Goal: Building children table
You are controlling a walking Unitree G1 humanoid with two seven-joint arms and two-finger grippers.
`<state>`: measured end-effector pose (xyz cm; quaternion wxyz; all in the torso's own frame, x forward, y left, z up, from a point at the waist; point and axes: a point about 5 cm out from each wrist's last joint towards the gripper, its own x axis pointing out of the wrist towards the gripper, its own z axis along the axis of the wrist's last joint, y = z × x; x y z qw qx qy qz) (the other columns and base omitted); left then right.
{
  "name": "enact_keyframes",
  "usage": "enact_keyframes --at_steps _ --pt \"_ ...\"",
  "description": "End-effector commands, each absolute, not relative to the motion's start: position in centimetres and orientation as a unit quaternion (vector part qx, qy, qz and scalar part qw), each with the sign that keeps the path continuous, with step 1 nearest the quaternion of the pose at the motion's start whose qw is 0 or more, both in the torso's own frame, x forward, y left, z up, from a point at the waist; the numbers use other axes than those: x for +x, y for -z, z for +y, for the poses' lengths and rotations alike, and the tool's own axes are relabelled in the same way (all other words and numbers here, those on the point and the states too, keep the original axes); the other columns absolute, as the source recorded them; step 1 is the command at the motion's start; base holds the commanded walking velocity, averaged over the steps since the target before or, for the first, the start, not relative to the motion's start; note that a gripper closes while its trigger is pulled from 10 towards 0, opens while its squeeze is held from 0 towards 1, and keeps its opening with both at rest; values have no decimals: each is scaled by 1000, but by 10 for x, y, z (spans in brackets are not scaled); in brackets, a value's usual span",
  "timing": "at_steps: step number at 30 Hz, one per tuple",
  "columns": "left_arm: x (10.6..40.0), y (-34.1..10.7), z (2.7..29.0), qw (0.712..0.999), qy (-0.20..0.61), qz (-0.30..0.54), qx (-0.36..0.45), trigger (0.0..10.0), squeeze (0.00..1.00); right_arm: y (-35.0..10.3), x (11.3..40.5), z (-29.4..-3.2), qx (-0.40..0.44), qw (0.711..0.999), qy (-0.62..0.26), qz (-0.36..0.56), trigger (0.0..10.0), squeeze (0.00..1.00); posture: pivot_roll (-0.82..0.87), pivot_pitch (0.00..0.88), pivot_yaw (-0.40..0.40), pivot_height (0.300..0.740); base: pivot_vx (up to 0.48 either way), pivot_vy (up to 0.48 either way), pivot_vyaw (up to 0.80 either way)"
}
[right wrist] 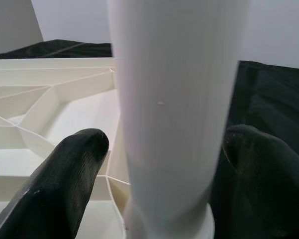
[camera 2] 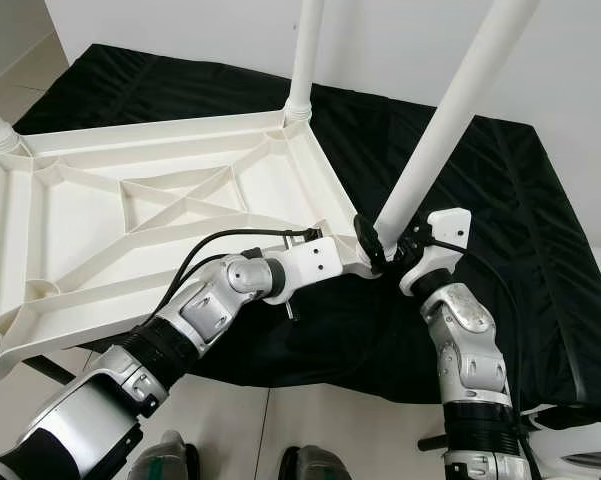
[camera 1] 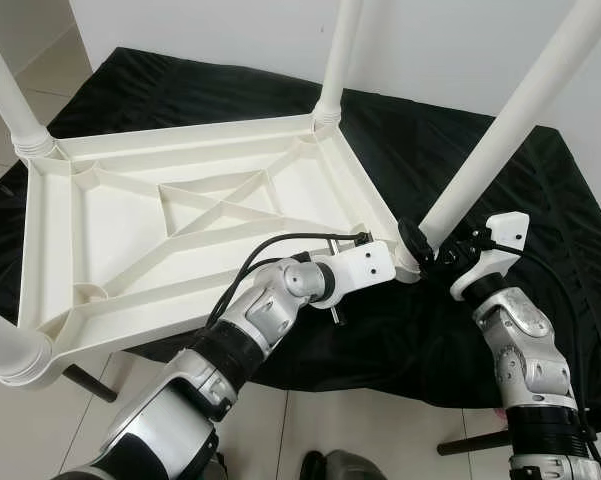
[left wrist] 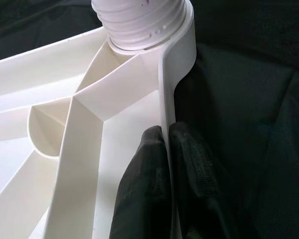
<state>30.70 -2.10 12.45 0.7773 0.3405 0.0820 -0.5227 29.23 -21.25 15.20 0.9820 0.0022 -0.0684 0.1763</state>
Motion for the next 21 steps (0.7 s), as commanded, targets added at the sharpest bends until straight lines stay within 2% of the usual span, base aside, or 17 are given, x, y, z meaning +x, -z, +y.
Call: enact_keyframes --at_steps 1,13,21 --pt "298 -88 -6 733 552 174 357 10000 0 -152 295 -215 -11 981 -182 -72 10000 0 -22 61 -63 740 0 0 0" --pt "300 -93 -8 728 559 163 362 10000 0 -149 315 -212 -35 969 -236 -60 10000 0 -15 41 -64 740 0 0 0" --pt "299 -94 -8 728 560 161 361 10000 0 -143 318 -215 -49 966 -248 -50 10000 0 -10 37 -63 740 0 0 0"
